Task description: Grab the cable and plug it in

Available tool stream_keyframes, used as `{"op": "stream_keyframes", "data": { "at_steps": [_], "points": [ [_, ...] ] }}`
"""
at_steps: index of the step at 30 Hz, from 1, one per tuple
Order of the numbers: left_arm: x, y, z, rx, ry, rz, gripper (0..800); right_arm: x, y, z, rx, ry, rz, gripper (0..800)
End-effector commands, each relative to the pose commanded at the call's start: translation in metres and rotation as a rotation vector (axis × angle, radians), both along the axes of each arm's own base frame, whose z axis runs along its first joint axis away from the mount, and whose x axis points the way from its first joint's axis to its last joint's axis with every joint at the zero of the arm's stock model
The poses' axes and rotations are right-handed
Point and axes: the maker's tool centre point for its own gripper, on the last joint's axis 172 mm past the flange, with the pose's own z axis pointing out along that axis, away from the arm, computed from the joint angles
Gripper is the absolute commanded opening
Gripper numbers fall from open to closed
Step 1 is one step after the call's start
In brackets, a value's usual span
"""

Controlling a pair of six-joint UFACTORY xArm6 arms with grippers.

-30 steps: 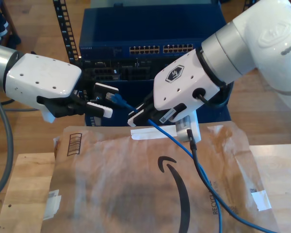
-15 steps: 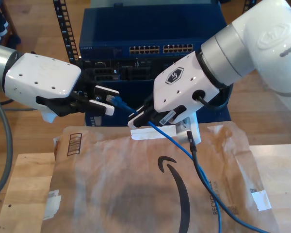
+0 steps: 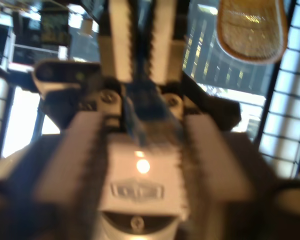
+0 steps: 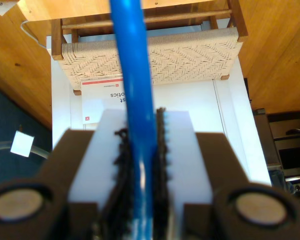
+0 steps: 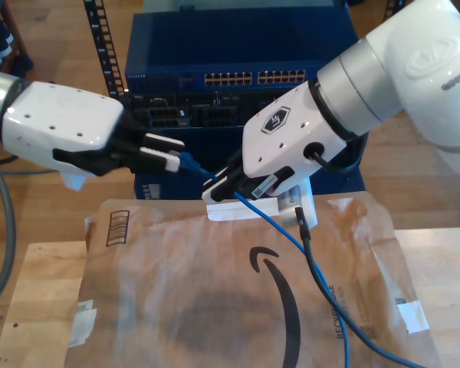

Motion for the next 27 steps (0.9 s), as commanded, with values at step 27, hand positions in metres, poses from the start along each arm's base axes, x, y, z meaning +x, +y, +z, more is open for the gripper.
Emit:
{"op": "stream_keyframes", "data": {
  "at_steps": [27],
  "points": [
    [-0.0027,-0.0001,-0.006,0.006,0.024,-0.004,228,0.0004,-0.0001,0.0001,0.0,-0.001,-0.001,2]
  ]
}}
